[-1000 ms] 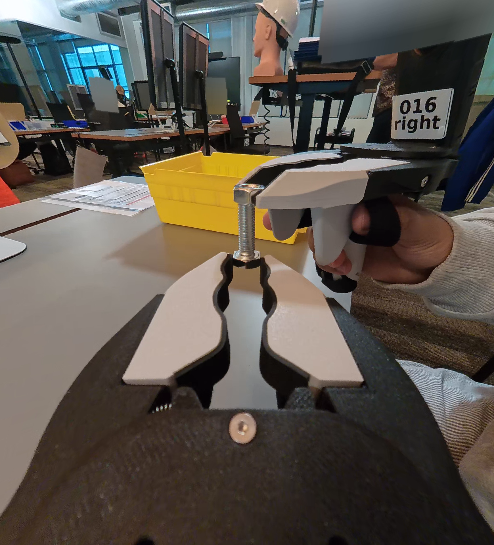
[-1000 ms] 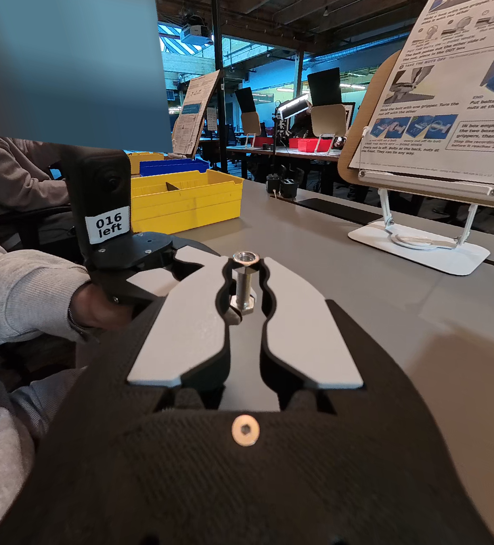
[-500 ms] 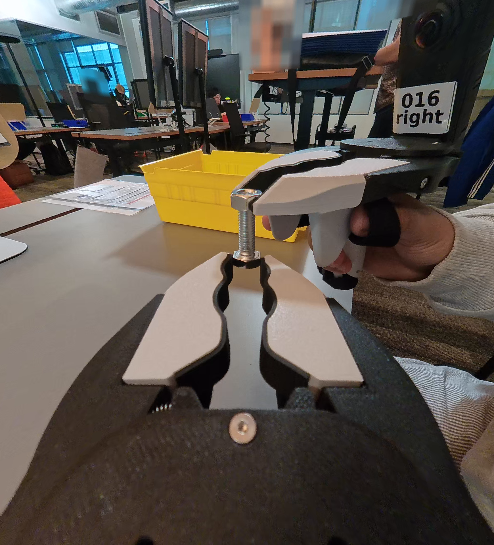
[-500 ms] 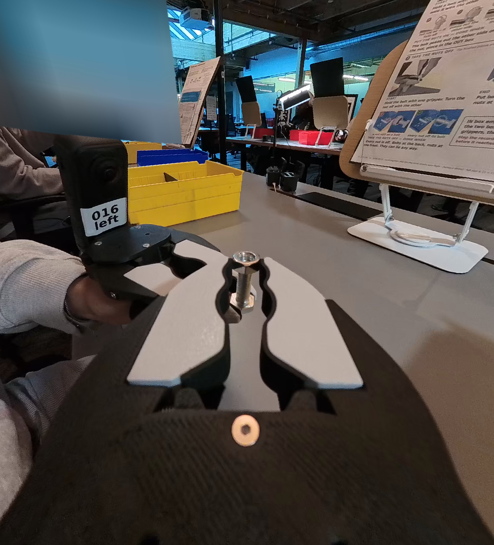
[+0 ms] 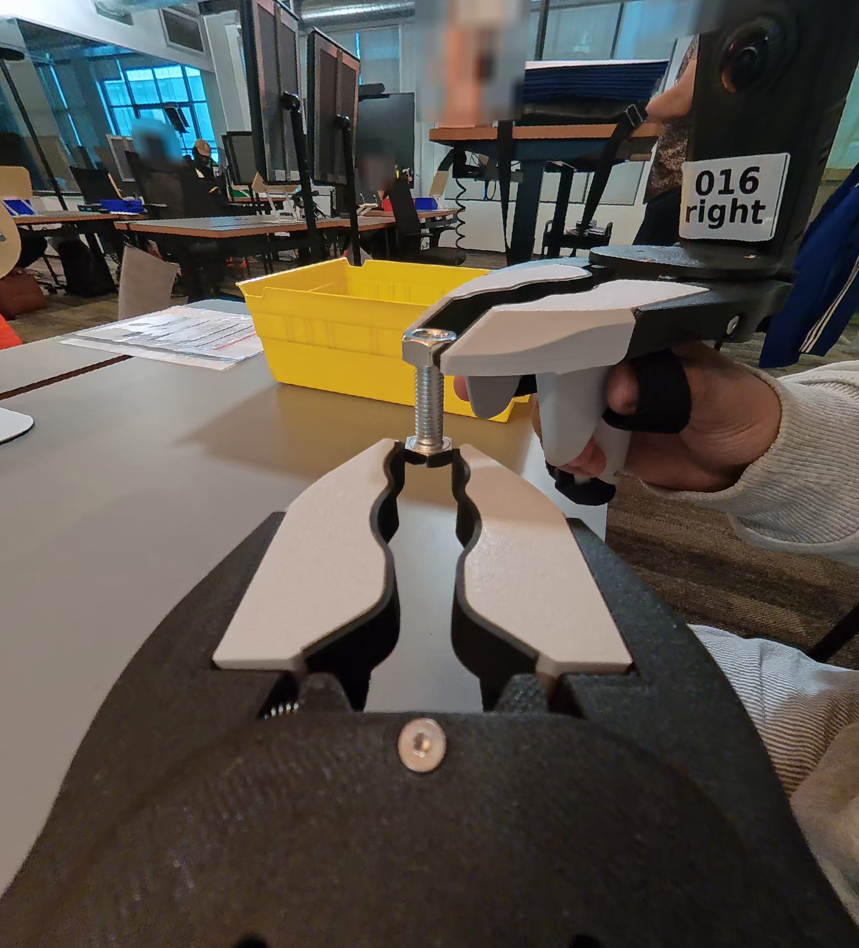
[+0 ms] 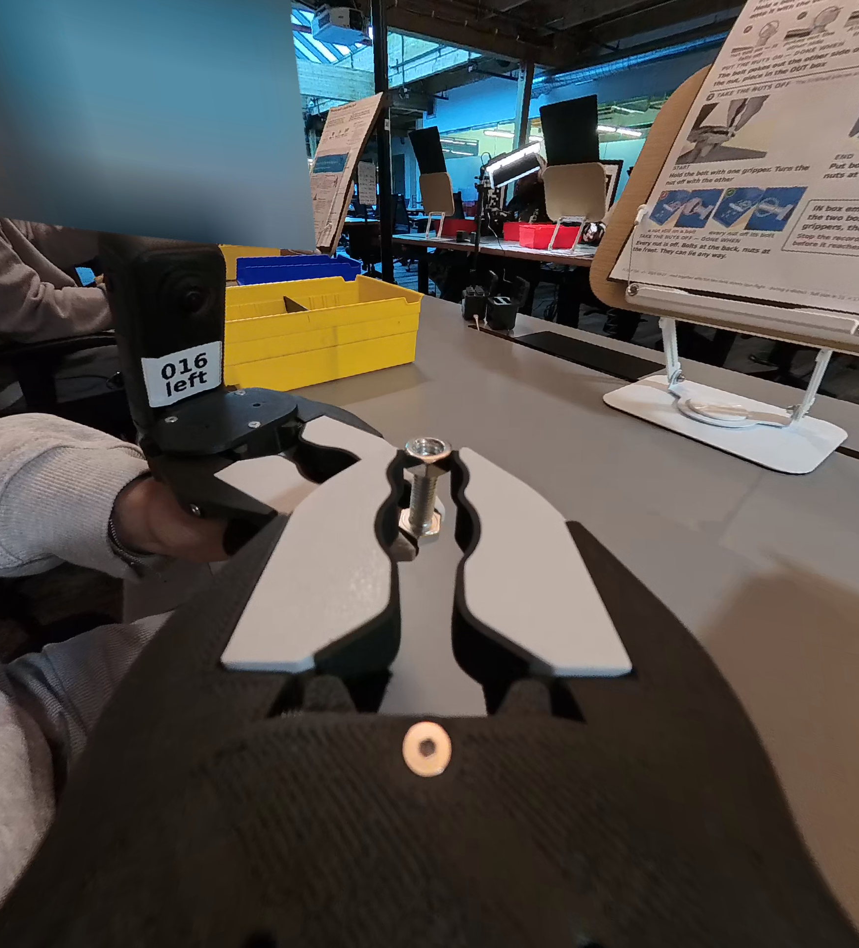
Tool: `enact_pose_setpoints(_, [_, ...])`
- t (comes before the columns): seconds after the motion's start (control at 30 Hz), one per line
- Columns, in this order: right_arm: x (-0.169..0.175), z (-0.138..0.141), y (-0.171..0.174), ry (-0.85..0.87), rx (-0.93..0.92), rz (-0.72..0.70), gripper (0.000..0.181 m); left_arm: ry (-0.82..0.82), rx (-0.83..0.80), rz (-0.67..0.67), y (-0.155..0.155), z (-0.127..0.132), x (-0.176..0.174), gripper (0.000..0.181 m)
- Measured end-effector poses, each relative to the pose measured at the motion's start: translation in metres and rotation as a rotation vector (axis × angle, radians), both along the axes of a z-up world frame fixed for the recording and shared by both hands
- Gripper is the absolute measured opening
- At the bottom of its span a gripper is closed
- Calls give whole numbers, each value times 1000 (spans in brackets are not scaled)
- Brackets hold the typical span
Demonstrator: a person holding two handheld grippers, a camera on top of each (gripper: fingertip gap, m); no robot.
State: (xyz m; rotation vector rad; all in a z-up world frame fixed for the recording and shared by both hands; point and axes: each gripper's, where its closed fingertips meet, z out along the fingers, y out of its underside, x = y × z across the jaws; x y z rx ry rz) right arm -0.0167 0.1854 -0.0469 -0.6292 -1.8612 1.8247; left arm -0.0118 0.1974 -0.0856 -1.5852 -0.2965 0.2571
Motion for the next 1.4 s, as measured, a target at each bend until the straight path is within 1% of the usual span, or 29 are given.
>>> enact_pose_setpoints(0.37, [-1,0,0,9,-1,-4,17,-10,7,-2,0,0,-1,18])
enact_pose_setpoints(0.47, [-2,0,0,11,-4,-10,23,-25,17,2,-2,1,-2,18])
enact_pose_setpoints(0.57, [-1,0,0,11,-10,-4,24,-46,29,10,-3,1,-5,18])
enact_pose_setpoints(0.8, [1,1,-1,19,-6,9,16,-91,54,24,-7,1,-11,18])
enact_pose_setpoints(0.87, [0,2,0,24,-8,0,19,-79,45,14,-5,1,-9,18])
enact_pose_setpoints(1.0, [-1,2,-1,34,-9,-12,32,-60,34,-3,-3,1,-4,18])
enact_pose_setpoints(1.07, [-1,1,-2,31,-8,-3,33,-67,39,0,-3,1,-6,18])
enact_pose_setpoints(1.2, [2,0,-4,30,-2,21,28,-103,62,19,-7,1,-11,18])
enact_pose_setpoints(1.27, [3,-2,-5,17,5,36,17,-115,69,20,-8,1,-13,18])
enact_pose_setpoints(1.4, [2,0,-3,27,-4,15,20,-99,57,4,-5,1,-9,18])
